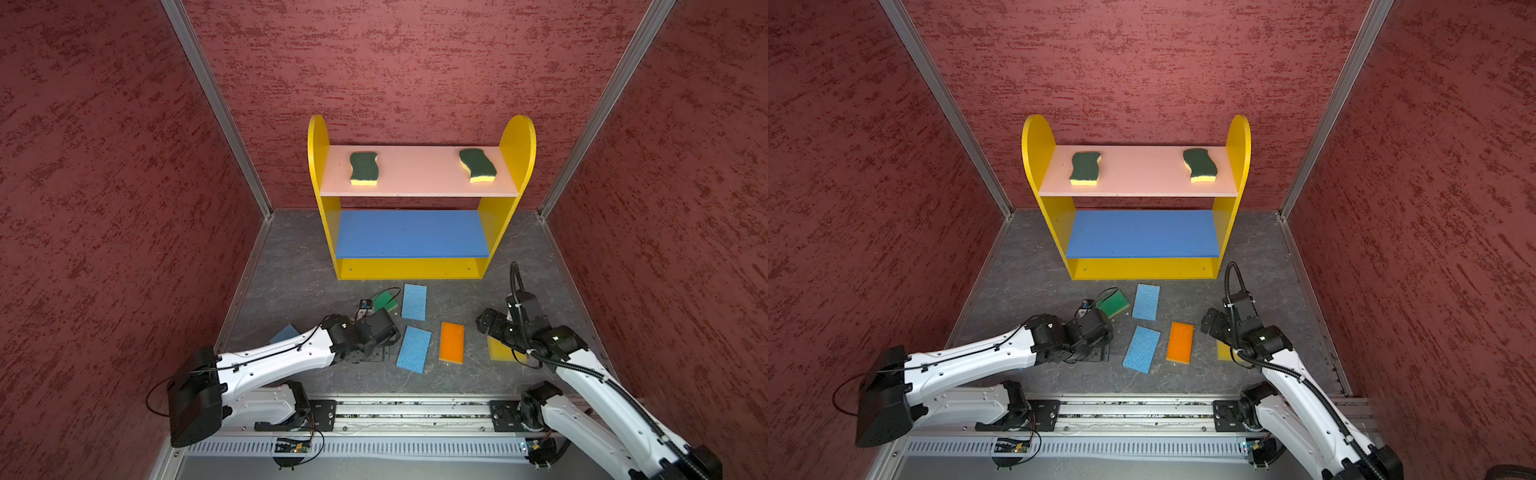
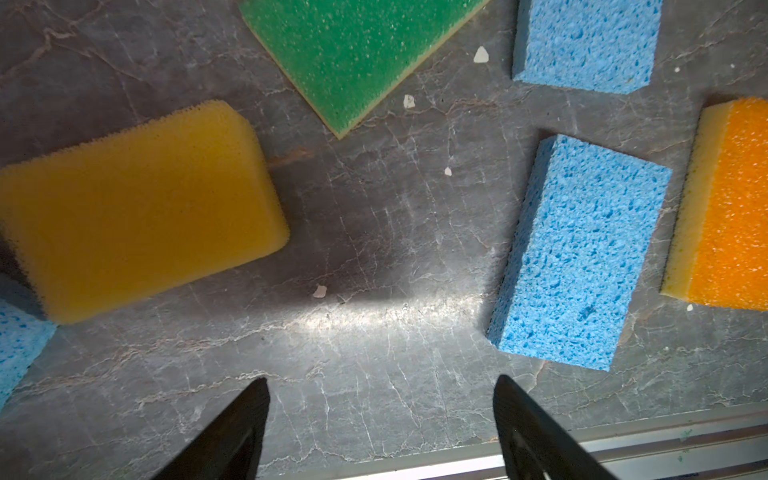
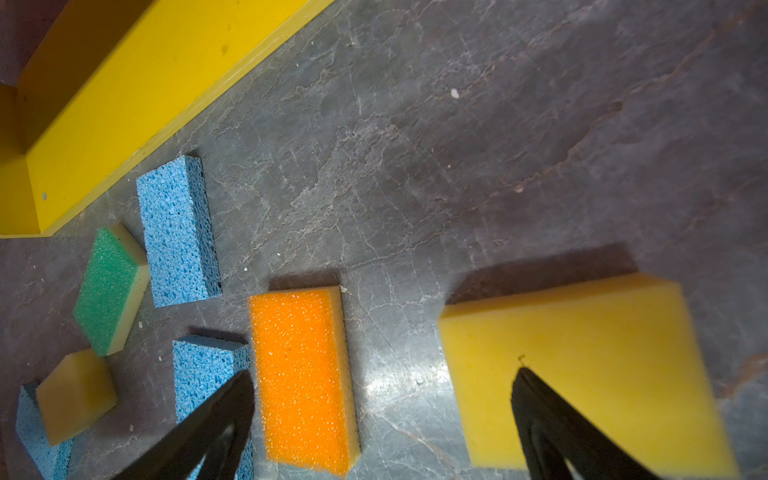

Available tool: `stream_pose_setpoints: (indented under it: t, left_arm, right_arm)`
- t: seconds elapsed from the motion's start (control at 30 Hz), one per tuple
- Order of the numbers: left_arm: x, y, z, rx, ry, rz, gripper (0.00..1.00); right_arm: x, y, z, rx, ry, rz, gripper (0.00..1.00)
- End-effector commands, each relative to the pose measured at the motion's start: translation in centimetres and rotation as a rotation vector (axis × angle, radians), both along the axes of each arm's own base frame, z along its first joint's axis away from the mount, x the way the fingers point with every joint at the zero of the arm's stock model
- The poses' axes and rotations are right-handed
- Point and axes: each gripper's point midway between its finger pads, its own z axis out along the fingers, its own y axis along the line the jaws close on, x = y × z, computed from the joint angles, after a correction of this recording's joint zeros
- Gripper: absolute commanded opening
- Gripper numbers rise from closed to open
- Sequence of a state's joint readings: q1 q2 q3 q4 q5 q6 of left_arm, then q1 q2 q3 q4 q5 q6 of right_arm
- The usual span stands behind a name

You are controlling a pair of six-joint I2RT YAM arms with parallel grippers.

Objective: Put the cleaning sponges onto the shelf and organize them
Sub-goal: 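Move the left gripper over the blue sponge near the shelf base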

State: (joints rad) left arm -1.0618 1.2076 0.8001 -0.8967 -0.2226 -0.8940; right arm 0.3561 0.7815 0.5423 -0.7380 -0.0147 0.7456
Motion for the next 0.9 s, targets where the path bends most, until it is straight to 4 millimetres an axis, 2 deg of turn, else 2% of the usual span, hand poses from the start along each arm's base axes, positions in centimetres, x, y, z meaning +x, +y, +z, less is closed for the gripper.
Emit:
stream_pose_setpoints:
  t: [0.0,0.17,0.33,0.43,0.73,0.87]
  left_arm:
    - [0.5,-0.3,0.4,0.000,-0.028,0.018,0.85]
    - [0.9,-0.5,0.6,0.006,-0.033,0.001,0.85]
    - [2.3,-2.1,1.2,0.003,-0.054,-0.046,0.85]
    - [2.8,-3.0,0.8,0.005,-0.036,-0.063,0.85]
    - [4.8,-3.5,0.2,0.011,-0.036,-0.108,0.84]
    - [4.9,-4.3,-0.1,-0.013,-0.025,-0.118,0.84]
  right_arm:
    - [-0.4,-0.1,-0.6,0.013,0.018,-0.021,0.98]
    - [-0.1,0.0,-0.8,0.014,0.025,-0.022,0.98]
    - [0.3,0.4,-1.0,0.019,0.033,-0.015,0.98]
    - [0.5,0.1,-1.2,0.004,0.033,-0.029,0.98]
    - [1.1,0.5,-1.6,0.017,0.048,-0.033,0.98]
    - [1.1,0.4,-1.8,0.005,0.060,-0.031,0.98]
